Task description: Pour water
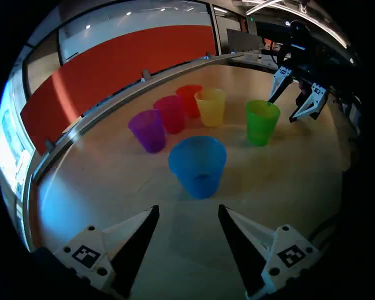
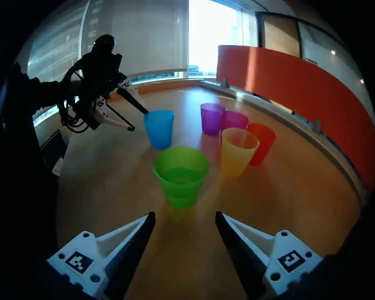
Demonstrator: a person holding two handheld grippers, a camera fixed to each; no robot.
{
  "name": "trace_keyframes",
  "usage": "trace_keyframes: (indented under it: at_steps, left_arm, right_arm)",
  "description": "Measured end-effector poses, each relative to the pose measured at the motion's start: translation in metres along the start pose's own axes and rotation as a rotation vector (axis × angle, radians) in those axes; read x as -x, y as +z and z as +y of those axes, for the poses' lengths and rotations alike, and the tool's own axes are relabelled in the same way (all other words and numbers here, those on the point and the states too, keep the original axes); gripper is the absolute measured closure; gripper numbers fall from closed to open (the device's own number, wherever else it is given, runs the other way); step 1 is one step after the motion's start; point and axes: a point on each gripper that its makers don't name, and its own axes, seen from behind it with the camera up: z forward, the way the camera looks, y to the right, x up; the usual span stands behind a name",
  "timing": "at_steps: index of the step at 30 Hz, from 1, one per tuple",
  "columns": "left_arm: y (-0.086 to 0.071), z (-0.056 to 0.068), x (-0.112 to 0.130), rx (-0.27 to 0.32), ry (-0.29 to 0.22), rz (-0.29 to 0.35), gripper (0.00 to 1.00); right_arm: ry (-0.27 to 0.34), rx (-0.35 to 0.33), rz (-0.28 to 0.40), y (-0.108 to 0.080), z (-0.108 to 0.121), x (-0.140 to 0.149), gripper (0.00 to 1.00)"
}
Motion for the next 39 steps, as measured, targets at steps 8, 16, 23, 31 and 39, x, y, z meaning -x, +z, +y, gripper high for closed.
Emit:
trace_keyframes:
  at_steps: [8, 16, 23, 31, 39]
  left_arm:
    - [-0.011, -0.002, 0.000, -0.026, -0.009, 0.012, 0.13]
    - [-0.025, -0.006, -0.002, -0.045, -0.043, 0.039, 0.13]
    - [-0.039, -0.018, -0.007, -0.104, -0.099, 0.092, 0.13]
    - [-0.056, -0.037, -0.015, -0.195, -0.208, 0.179, 0.13]
    - [-0.073, -0.047, -0.026, -0.281, -0.246, 0.272, 0.13]
  right_arm:
    - [0.001, 0.030, 0.000, -0.013, -0.001, -0.001, 0.06]
    - [0.017, 0.082, 0.003, -0.028, 0.004, 0.001, 0.07]
    - [0.064, 0.149, 0.030, -0.042, 0.013, -0.001, 0.06]
    - [0.112, 0.262, 0.102, -0.063, 0.035, -0.017, 0.06]
    - [0.155, 0.363, 0.204, -0.081, 0.053, -0.038, 0.07]
